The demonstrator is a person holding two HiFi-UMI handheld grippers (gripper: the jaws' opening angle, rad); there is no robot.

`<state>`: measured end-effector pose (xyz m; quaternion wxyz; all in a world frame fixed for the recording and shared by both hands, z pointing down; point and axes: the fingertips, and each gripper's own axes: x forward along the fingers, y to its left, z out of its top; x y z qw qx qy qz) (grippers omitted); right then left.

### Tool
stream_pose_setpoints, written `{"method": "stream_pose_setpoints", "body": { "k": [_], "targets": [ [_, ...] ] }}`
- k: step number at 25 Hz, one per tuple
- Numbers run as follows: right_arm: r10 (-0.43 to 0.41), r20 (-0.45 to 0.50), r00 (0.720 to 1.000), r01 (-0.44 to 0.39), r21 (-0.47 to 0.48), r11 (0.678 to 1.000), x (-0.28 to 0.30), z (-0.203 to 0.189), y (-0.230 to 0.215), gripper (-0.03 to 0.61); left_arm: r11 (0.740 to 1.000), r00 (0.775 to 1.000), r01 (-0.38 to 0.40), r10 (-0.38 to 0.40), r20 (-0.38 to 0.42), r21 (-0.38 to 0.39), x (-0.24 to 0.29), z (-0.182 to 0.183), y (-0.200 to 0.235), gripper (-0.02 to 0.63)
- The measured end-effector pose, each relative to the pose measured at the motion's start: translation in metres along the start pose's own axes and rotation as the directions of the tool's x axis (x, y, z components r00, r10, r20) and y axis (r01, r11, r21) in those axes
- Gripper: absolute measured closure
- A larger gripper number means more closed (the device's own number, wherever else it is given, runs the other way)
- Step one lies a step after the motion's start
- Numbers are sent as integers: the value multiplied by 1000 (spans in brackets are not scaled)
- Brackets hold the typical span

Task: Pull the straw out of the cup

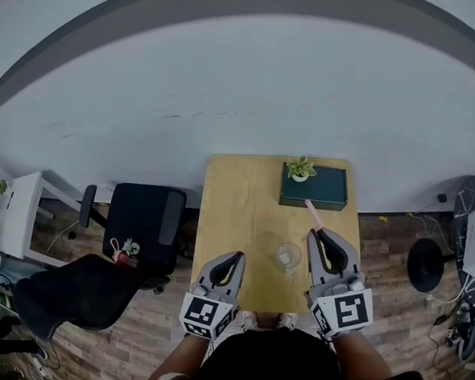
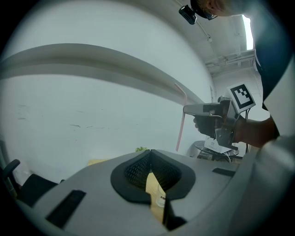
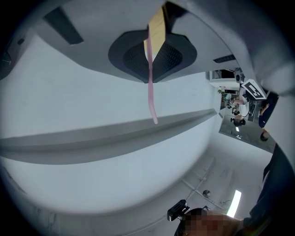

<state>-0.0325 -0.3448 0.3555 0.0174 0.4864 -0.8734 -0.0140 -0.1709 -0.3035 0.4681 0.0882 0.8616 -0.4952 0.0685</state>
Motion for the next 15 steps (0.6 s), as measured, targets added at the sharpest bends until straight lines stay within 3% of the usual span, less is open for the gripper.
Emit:
{"method": "stream_pose_setpoints", "body": {
  "k": [15],
  "targets": [
    [9,3,1000,-9,-8,1000,-2,1,2,534,1000,1000,-27,27,11,-17,-5,-1,5,595]
  ]
}}
